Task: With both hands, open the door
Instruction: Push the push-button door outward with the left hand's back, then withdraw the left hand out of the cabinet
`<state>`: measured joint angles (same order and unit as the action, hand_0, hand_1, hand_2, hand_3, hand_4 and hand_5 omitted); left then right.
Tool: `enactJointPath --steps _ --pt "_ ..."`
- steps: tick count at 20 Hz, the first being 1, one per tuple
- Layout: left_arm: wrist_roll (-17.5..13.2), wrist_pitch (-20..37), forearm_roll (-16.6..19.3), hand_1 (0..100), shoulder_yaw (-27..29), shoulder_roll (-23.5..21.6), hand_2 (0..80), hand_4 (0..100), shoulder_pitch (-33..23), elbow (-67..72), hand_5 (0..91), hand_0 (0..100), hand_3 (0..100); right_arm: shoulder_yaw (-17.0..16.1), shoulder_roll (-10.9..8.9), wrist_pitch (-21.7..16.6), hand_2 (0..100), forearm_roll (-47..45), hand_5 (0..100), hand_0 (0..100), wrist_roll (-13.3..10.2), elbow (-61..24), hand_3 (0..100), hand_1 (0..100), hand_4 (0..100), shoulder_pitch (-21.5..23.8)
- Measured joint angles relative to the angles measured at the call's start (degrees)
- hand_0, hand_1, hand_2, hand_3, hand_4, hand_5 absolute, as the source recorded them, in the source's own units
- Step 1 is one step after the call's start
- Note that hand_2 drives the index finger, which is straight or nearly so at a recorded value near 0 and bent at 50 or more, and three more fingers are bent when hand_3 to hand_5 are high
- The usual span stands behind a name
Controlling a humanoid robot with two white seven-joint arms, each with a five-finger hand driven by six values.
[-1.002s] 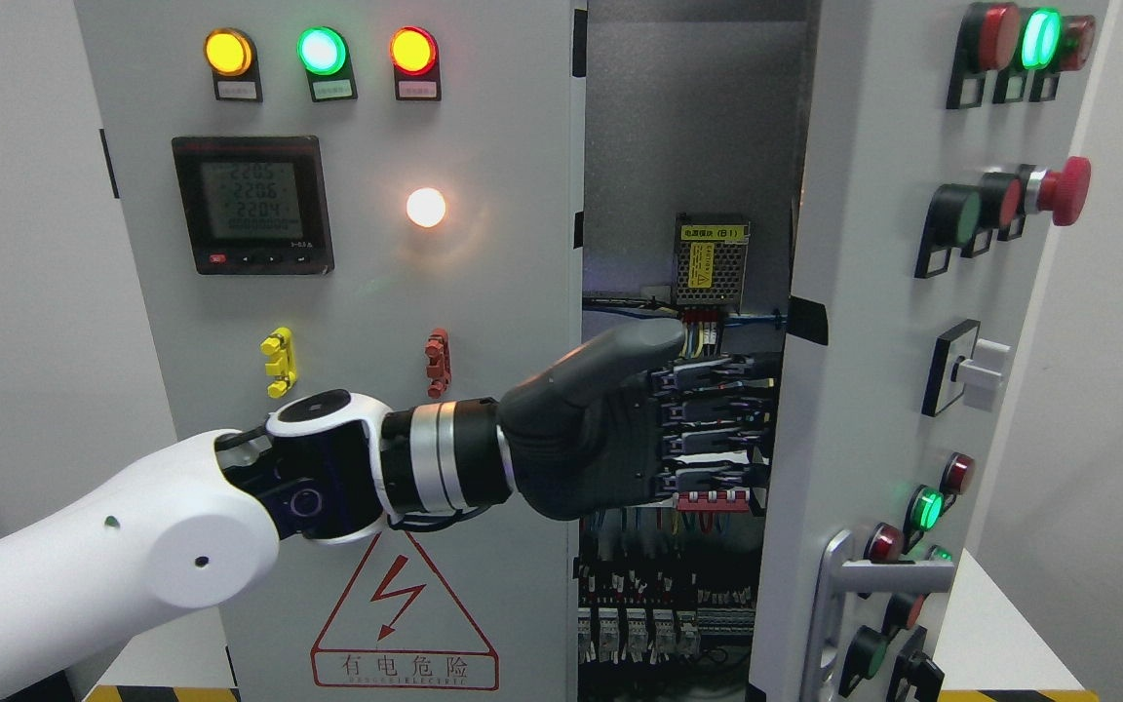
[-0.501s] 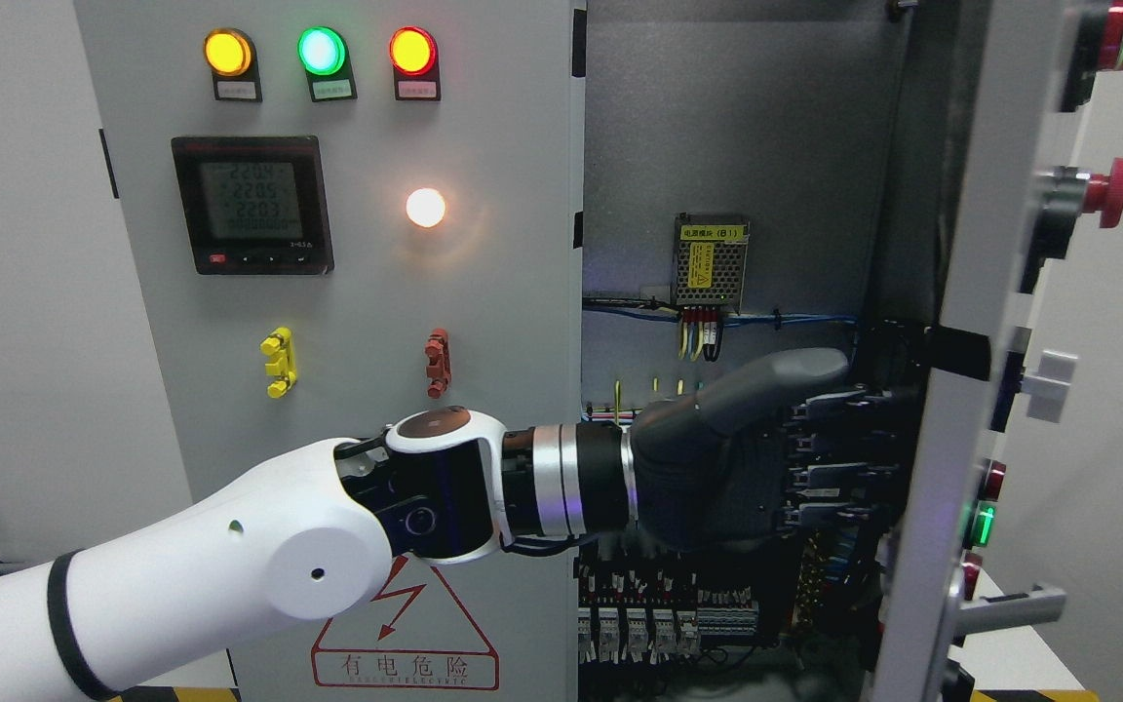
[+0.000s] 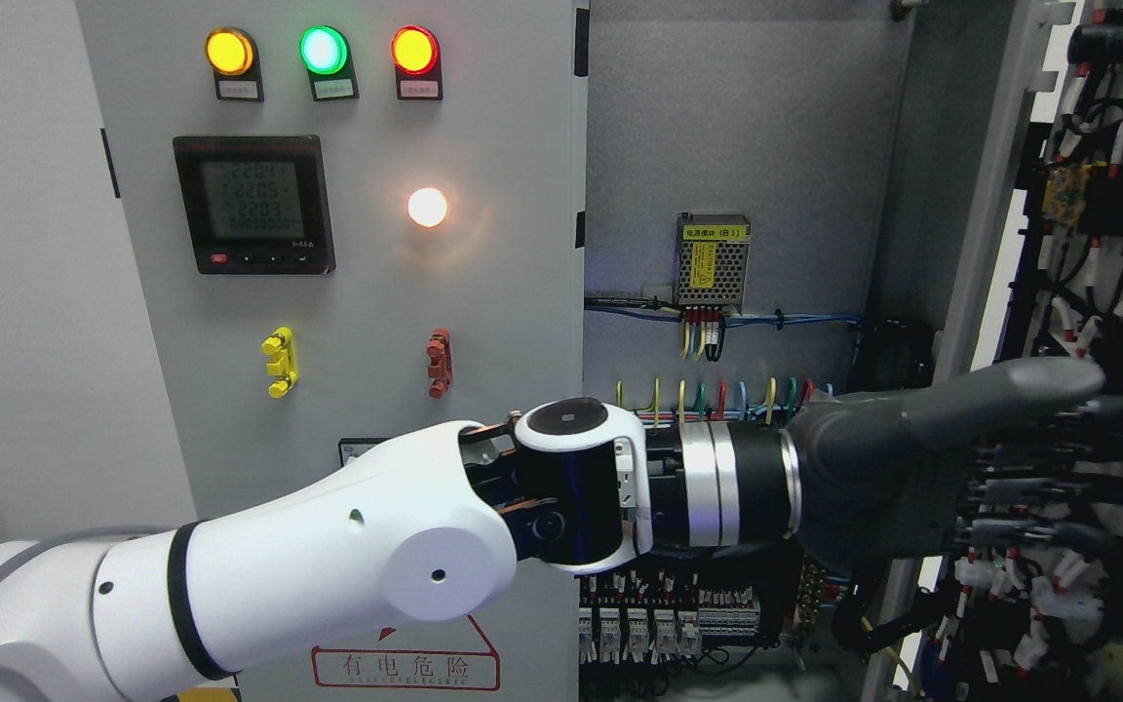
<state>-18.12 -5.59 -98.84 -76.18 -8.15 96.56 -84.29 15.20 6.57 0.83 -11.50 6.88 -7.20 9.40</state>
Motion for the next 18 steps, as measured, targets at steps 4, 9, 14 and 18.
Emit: enactJointPath --steps 4,9,14,18 --pt "2.86 0.49 0.33 39 -0.06 3.69 0.0 0 0.96 1.25 0.0 12 0 0.0 0.0 0.0 0 0.0 0 12 0.02 0.0 0 39 0 0.0" --pt "7.87 0.79 0.46 39 -0.15 6.78 0.0 0 1.5 2.27 0.0 12 0 0.0 0.01 0.0 0 -0.01 0 12 0.04 0.0 0 39 0 0.0" --pt "15.25 0.82 0.23 39 -0.25 8.84 0.0 0 1.71 2.84 0.0 12 0 0.01 0.01 0.0 0 0.0 0 12 0.04 -0.01 0 39 0 0.0" --pt "17.82 0.88 0.13 39 -0.27 9.94 0.0 0 1.83 3.11 0.0 12 0 0.01 0.01 0.0 0 0.0 0 12 0.04 -0.01 0 39 0 0.0"
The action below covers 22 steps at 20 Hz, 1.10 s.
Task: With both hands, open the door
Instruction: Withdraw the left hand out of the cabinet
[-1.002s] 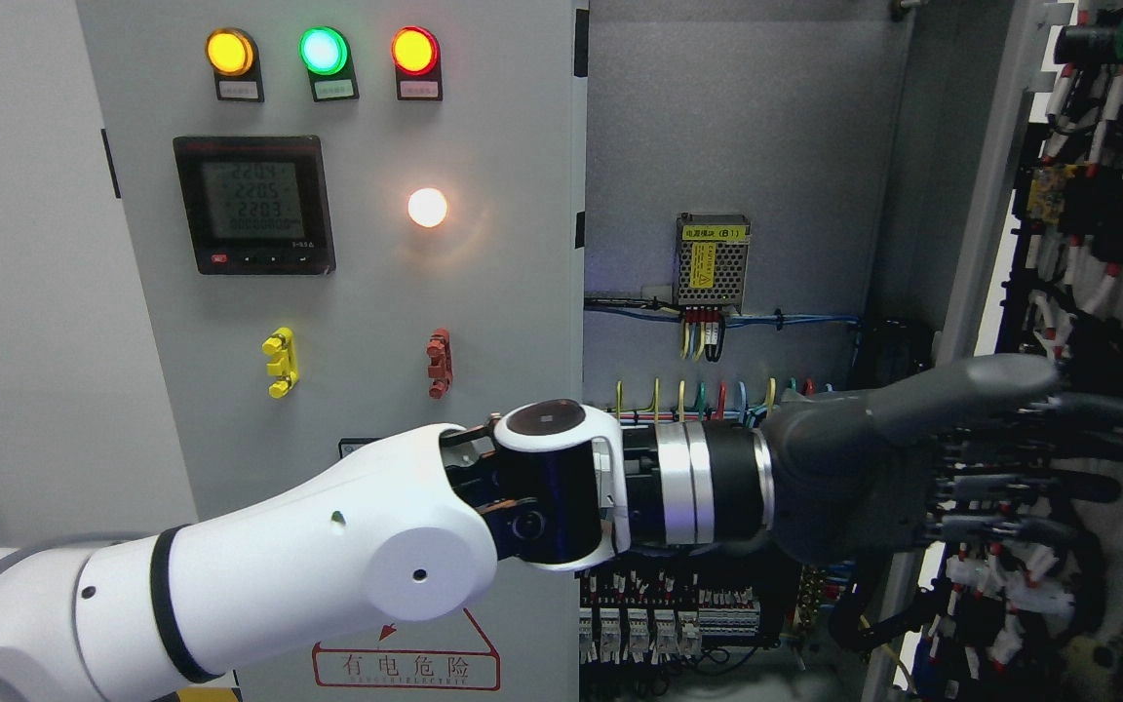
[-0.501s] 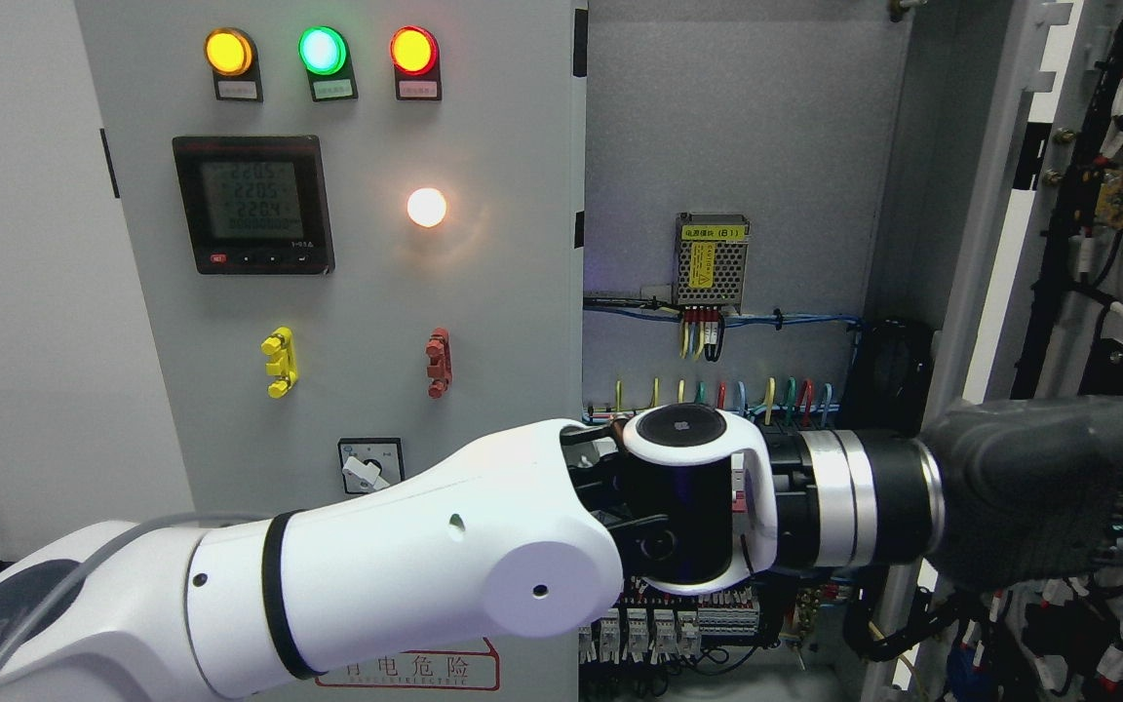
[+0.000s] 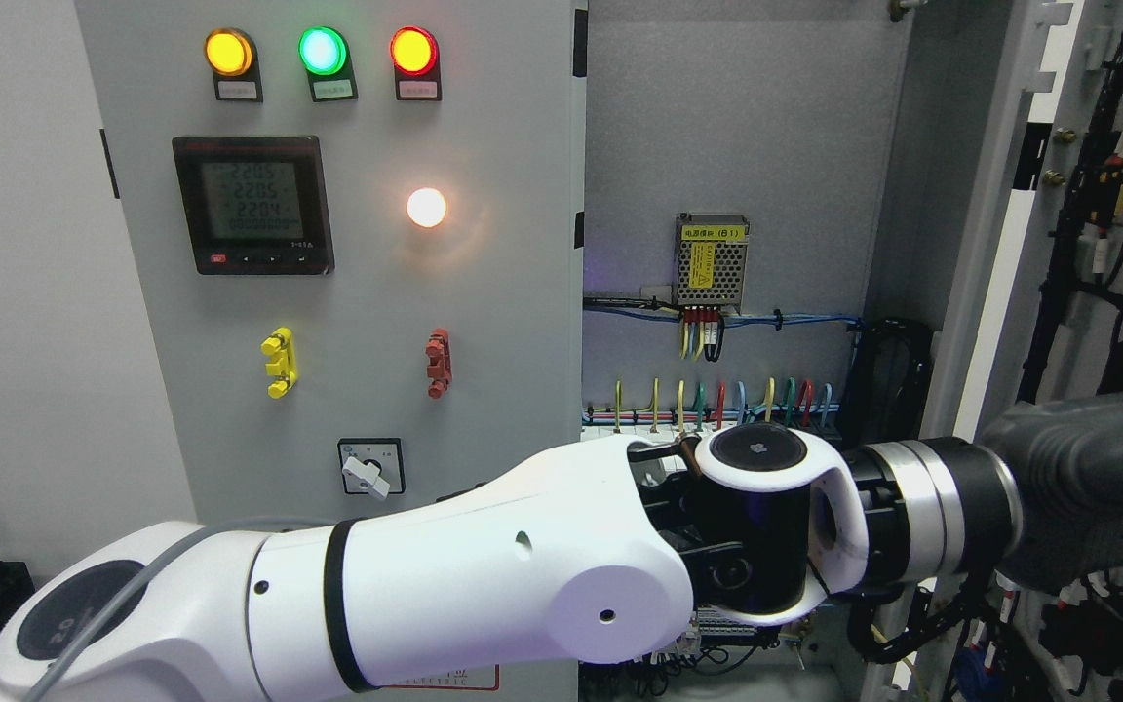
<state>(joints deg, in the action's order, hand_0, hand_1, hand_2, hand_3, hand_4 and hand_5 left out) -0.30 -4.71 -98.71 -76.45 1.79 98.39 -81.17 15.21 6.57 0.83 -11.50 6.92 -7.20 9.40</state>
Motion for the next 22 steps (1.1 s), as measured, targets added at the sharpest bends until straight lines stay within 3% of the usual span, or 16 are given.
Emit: enactJointPath --steps 4,7,12,17,22 --pt "0.68 0.27 0.09 39 0.15 0.42 0.0 0 0.02 0.14 0.0 12 0 0.0 0.0 0.0 0 0.0 0 12 0.0 0.0 0 39 0 0.0" --pt "-1.45 -1.08 0.13 39 0.48 -0.88 0.0 0 -0.37 0.18 0.0 12 0 0.0 0.0 0.0 0 -0.01 0 12 0.01 0.0 0 39 0 0.0" --pt "-9.29 -5.52 0.23 39 1.45 -7.03 0.0 0 -2.52 -0.32 0.0 12 0 0.0 0.02 0.0 0 -0.01 0 12 0.01 0.0 0 39 0 0.0" --pt "-15.58 -10.43 0.78 39 3.34 -17.49 0.0 0 -6.45 -2.61 0.0 12 0 0.0 0.02 0.0 0 -0.01 0 12 0.01 -0.01 0 39 0 0.0" --pt "-26.95 -11.73 6.07 39 5.18 -30.04 0.0 0 -13.19 -5.9 0.0 12 0 0.0 0.02 0.02 0 0.0 0 12 0.0 -0.01 0 39 0 0.0"
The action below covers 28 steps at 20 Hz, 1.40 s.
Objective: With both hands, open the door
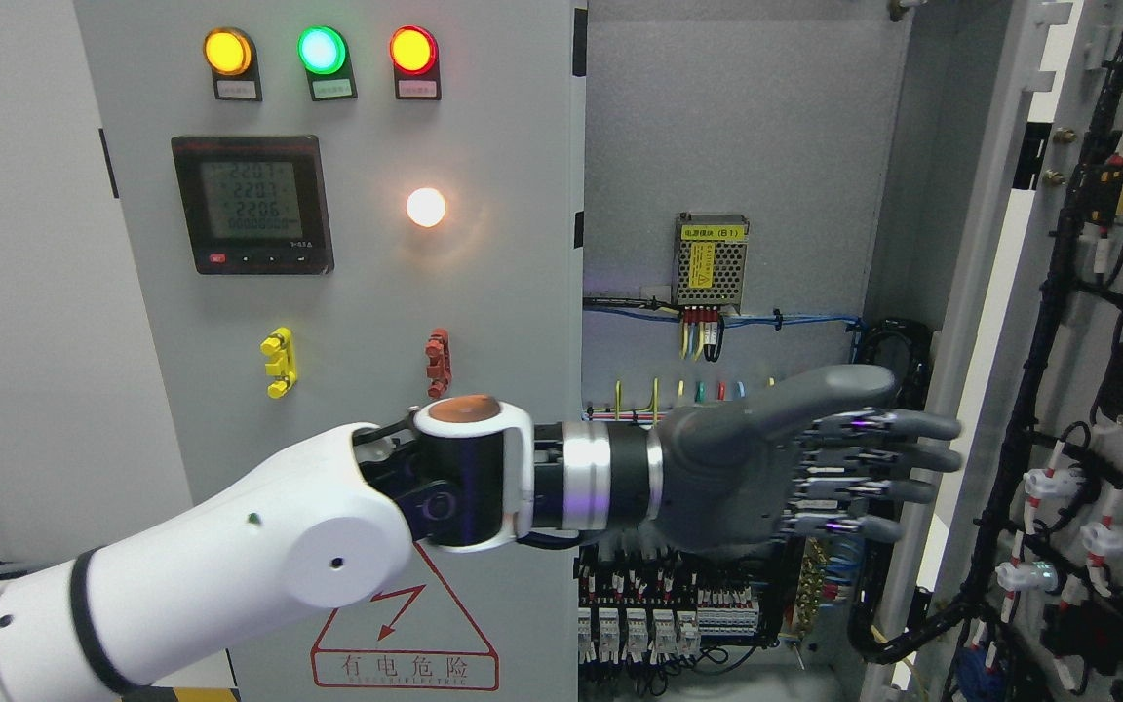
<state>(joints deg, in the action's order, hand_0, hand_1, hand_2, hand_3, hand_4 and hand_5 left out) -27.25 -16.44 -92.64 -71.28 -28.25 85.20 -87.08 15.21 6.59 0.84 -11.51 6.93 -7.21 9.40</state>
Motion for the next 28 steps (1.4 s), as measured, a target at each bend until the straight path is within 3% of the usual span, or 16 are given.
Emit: enactJointPath --steps 3,5,11,16,20,23,25,28 --pt "-7.38 -0.08 3.07 39 2.32 -7.93 0.0 0 -7.33 -1.87 0.0 12 0 0.0 0.0 0.01 0 0.0 0 12 0.01 0.0 0 39 0 0.0" --pt "-10.43 0.3 4.43 39 4.54 -13.02 0.0 0 -12.78 -2.75 0.0 12 0 0.0 0.0 0.02 0 0.0 0 12 0.01 0.0 0 39 0 0.0" --pt "-13.09 2.3 10.23 39 14.2 -25.44 0.0 0 -32.47 -3.09 0.0 12 0 0.0 0.0 0.01 0 0.0 0 12 0.01 0.01 0 39 0 0.0" --pt "-13.44 6.67 21.69 39 28.19 -29.86 0.0 0 -57.17 -1.8 0.0 12 0 0.0 0.0 0.02 0 0.0 0 12 0.02 0.01 0 39 0 0.0" --pt "-13.63 17.19 34.9 39 41.8 -28.67 0.0 0 -81.97 -1.28 0.0 12 0 0.0 0.0 0.02 0 0.0 0 12 0.02 0.01 0 39 0 0.0" --pt "-10.79 30.1 43.37 39 50.52 -26.46 0.0 0 -99.89 -0.9 0.0 12 0 0.0 0.0 0.02 0 0.0 0 12 0.02 0.01 0 39 0 0.0" --pt "-5.97 36.85 48.09 39 55.28 -24.45 0.0 0 -110.48 -0.26 0.0 12 0 0.0 0.0 0.02 0 0.0 0 12 0.02 0.01 0 39 0 0.01" --pt "2.51 41.39 54.58 39 59.96 -20.41 0.0 0 -120.96 2.02 0.0 12 0 0.0 0.0 0.01 0 0.0 0 12 0.03 0.01 0 39 0 0.01"
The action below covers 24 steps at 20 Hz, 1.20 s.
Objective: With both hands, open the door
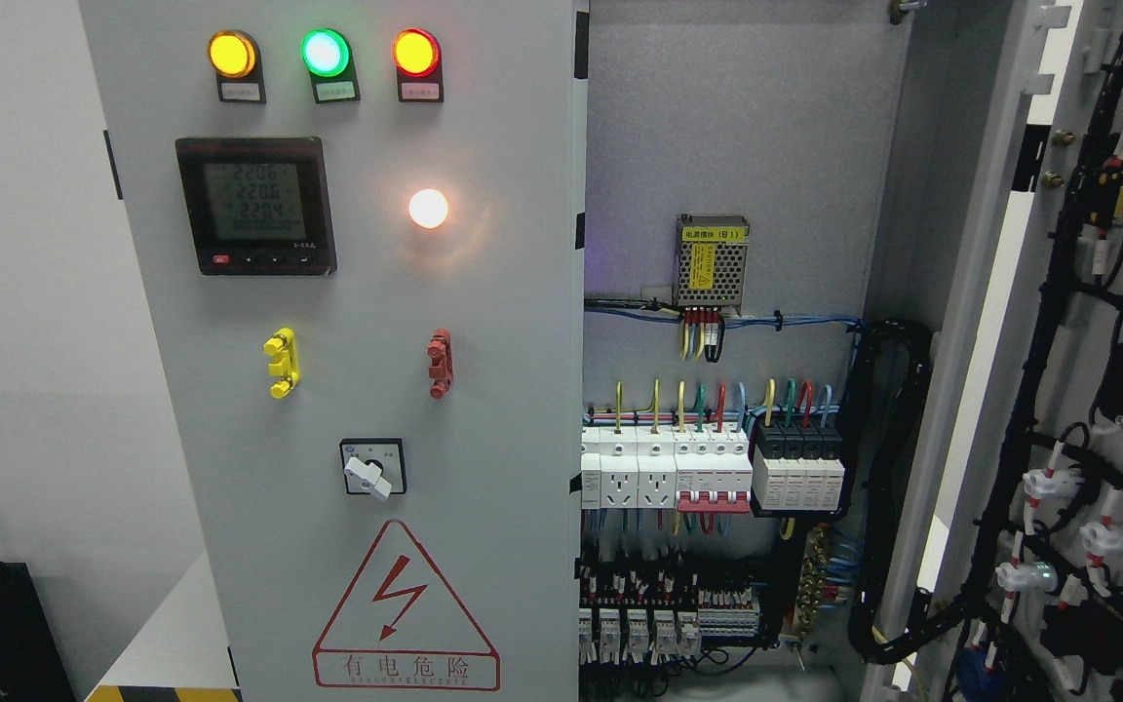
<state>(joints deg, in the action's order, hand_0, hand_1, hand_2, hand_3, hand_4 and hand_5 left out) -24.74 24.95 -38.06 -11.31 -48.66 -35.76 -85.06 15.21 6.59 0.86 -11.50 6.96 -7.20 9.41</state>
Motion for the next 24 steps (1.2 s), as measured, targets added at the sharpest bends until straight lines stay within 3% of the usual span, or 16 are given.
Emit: enactJointPath --steps 2,6,11,16,24 --pt "4.86 1.46 3.9 39 1.66 2.75 0.0 0 -4.01 2.79 0.0 12 0 0.0 0.0 -0.02 0 0.0 0 12 0.01 0.0 0 39 0 0.0" --pt "8.86 2.27 10.25 39 2.21 9.72 0.0 0 -5.71 13.03 0.0 12 0 -0.01 0.0 -0.02 0 0.0 0 12 0.02 0.0 0 39 0 0.0" --pt "9.83 2.56 16.62 39 0.95 19.71 0.0 0 4.99 35.59 0.0 12 0 0.0 0.0 -0.02 0 -0.01 0 12 0.02 0.0 0 39 0 0.0" --pt "10.32 1.62 19.45 39 0.01 29.31 0.0 0 16.85 56.35 0.0 12 0 0.0 -0.01 -0.02 0 -0.01 0 12 0.02 0.0 0 39 0 0.0" --pt "10.44 -7.73 22.75 39 -0.71 39.26 0.0 0 27.96 74.74 0.0 12 0 0.0 -0.01 -0.02 0 -0.01 0 12 0.03 0.0 0 39 0 0.0"
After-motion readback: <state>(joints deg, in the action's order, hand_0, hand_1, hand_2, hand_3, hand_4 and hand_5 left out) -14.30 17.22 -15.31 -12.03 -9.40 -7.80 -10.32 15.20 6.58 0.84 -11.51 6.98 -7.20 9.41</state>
